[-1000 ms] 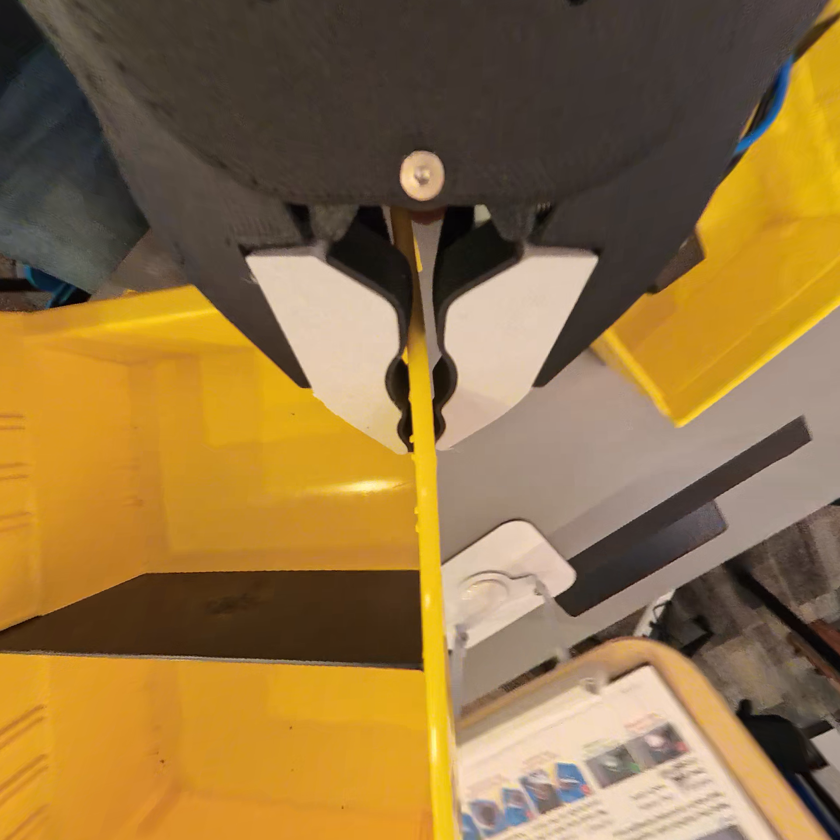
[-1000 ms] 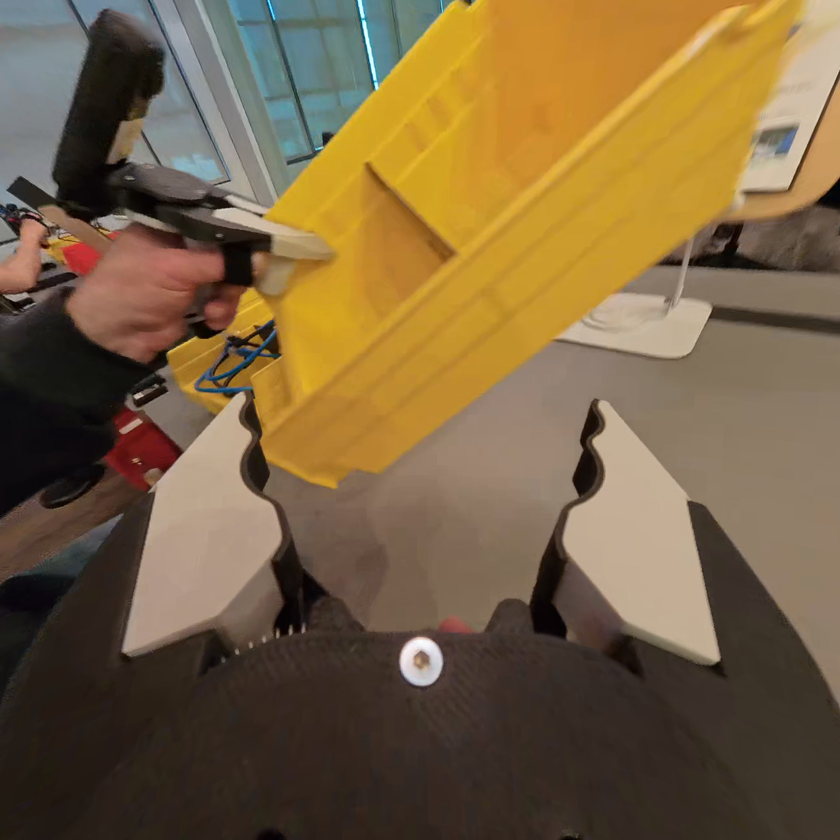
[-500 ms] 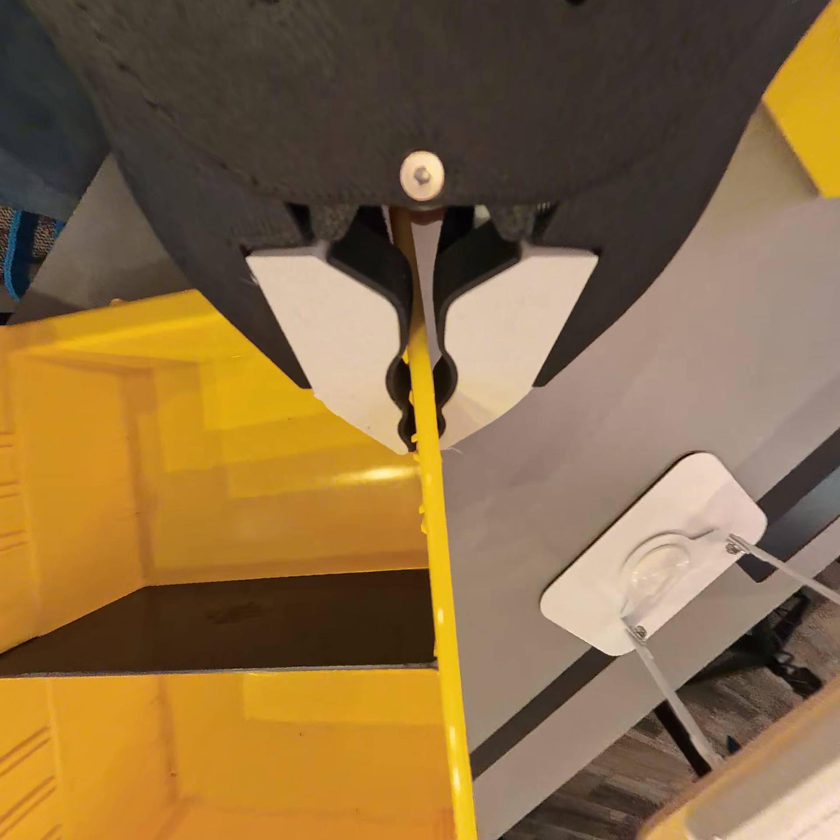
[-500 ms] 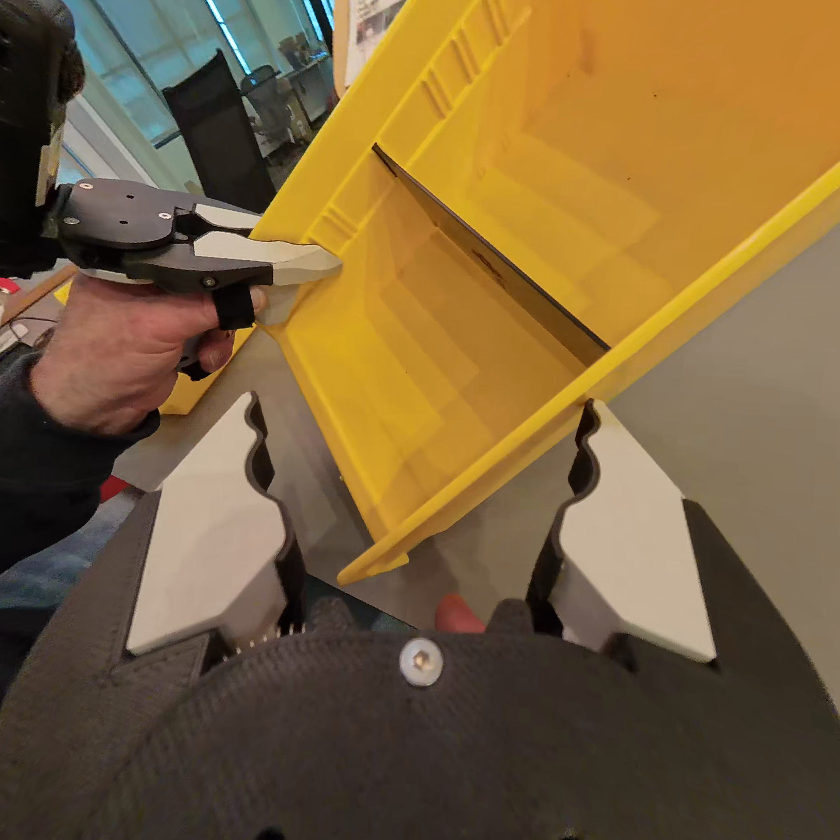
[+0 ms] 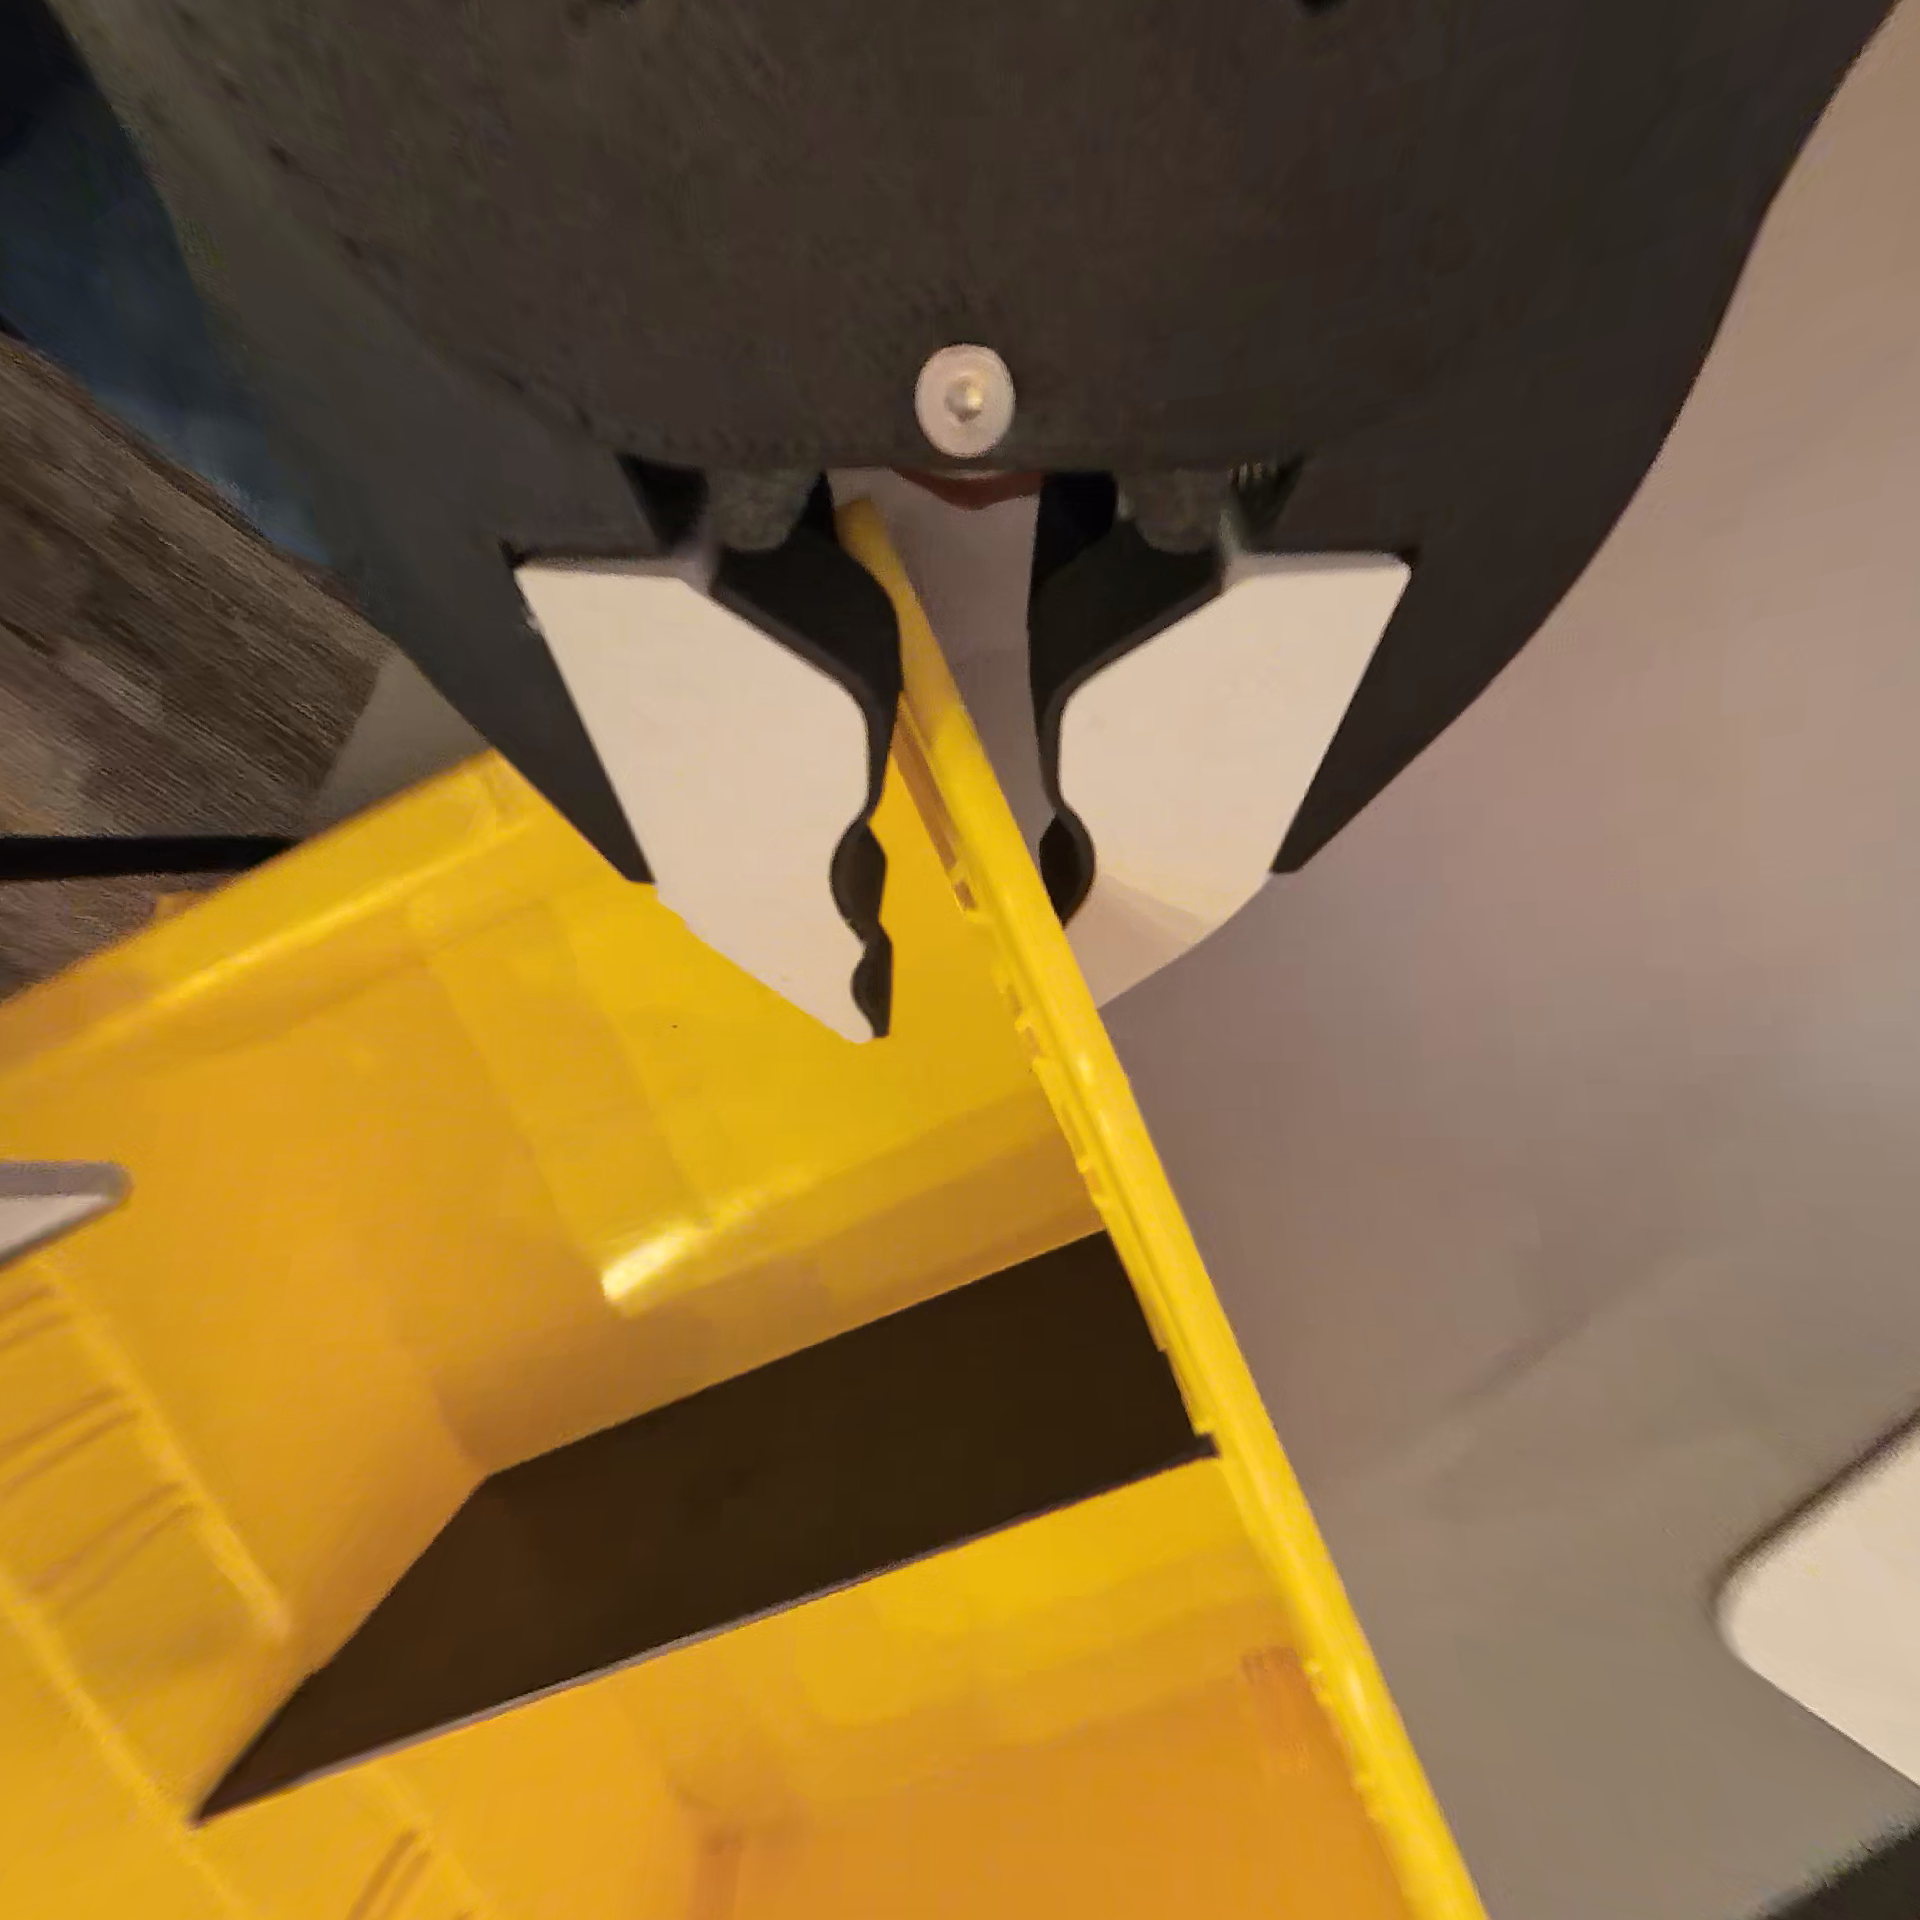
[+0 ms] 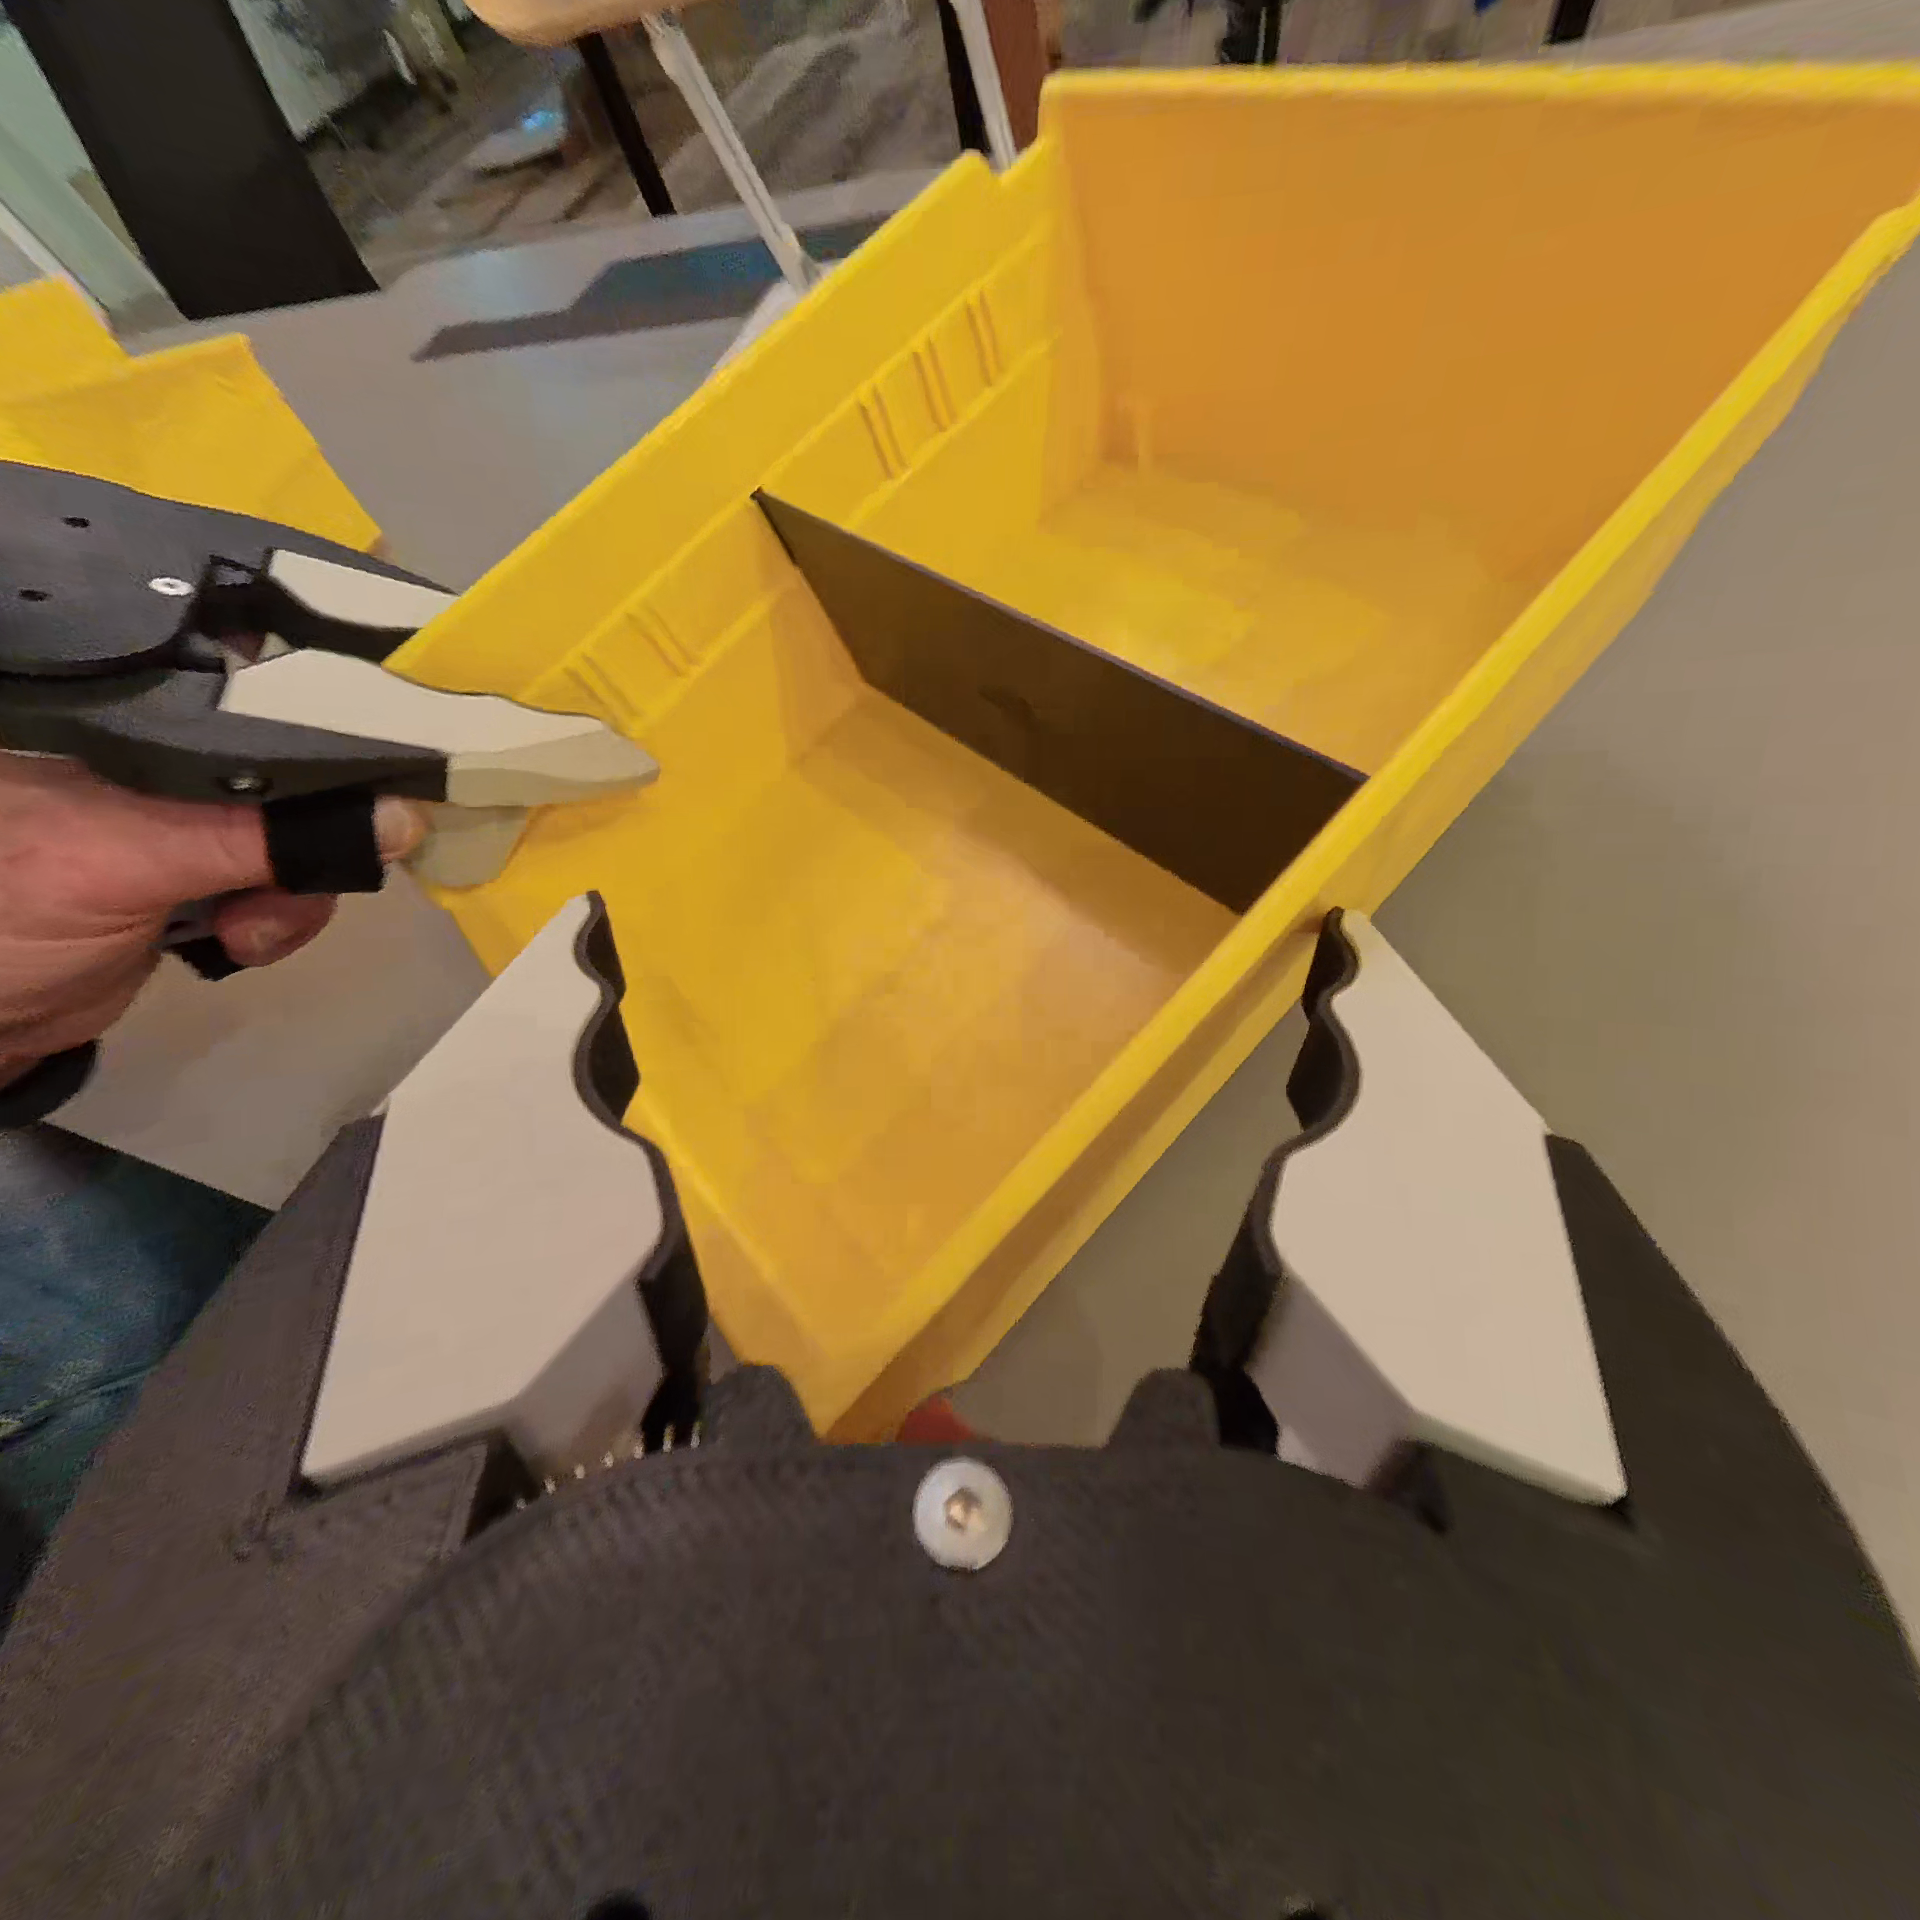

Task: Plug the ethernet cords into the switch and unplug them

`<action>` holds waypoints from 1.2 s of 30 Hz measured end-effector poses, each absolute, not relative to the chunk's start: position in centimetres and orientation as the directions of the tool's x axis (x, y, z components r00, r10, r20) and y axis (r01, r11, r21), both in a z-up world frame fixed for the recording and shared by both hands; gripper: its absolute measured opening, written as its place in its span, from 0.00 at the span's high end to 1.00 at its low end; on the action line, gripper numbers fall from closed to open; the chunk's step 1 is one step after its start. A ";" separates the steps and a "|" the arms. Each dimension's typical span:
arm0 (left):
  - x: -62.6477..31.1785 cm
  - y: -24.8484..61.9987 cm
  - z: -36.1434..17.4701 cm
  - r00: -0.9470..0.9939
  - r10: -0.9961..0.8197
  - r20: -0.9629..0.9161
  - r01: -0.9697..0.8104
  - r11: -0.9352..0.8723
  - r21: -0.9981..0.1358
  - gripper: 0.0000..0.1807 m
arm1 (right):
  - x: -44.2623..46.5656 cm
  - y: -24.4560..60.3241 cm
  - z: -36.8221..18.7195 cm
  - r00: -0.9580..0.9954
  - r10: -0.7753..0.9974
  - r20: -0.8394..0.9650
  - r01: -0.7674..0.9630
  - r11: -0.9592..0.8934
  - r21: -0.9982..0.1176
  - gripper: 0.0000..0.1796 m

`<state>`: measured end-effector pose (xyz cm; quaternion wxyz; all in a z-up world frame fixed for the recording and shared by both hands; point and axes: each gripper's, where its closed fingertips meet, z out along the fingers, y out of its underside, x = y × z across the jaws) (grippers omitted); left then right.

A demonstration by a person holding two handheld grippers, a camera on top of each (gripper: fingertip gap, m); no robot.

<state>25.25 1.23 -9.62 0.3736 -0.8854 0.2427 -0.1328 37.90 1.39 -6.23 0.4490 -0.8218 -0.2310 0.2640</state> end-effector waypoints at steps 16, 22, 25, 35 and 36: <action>40.5 -2.1 -8.9 0.566 -0.657 0.499 -0.250 -0.713 -0.655 0.57 | 54.5 10.4 -10.6 0.828 0.558 0.058 0.448 -0.595 -0.667 0.92; 33.8 -2.3 -3.1 0.617 -0.687 0.382 -0.189 -0.602 -0.776 0.59 | 56.6 12.7 -10.8 0.792 0.610 0.012 0.472 -0.600 -0.646 0.97; 23.9 -3.4 -1.3 0.768 -0.603 0.214 -0.199 -0.544 -0.815 0.59 | 57.5 13.6 -10.8 0.795 0.606 0.014 0.470 -0.602 -0.646 0.97; -17.3 -19.2 -1.8 0.960 0.259 -0.107 0.093 -0.653 -0.752 0.63 | 59.7 15.4 -11.0 0.792 0.607 0.061 0.505 -0.595 -0.625 0.92; -18.3 -20.6 -2.8 0.960 0.276 -0.048 0.154 -0.662 -0.733 0.63 | 59.8 15.5 -11.0 0.790 0.608 0.073 0.510 -0.588 -0.628 0.91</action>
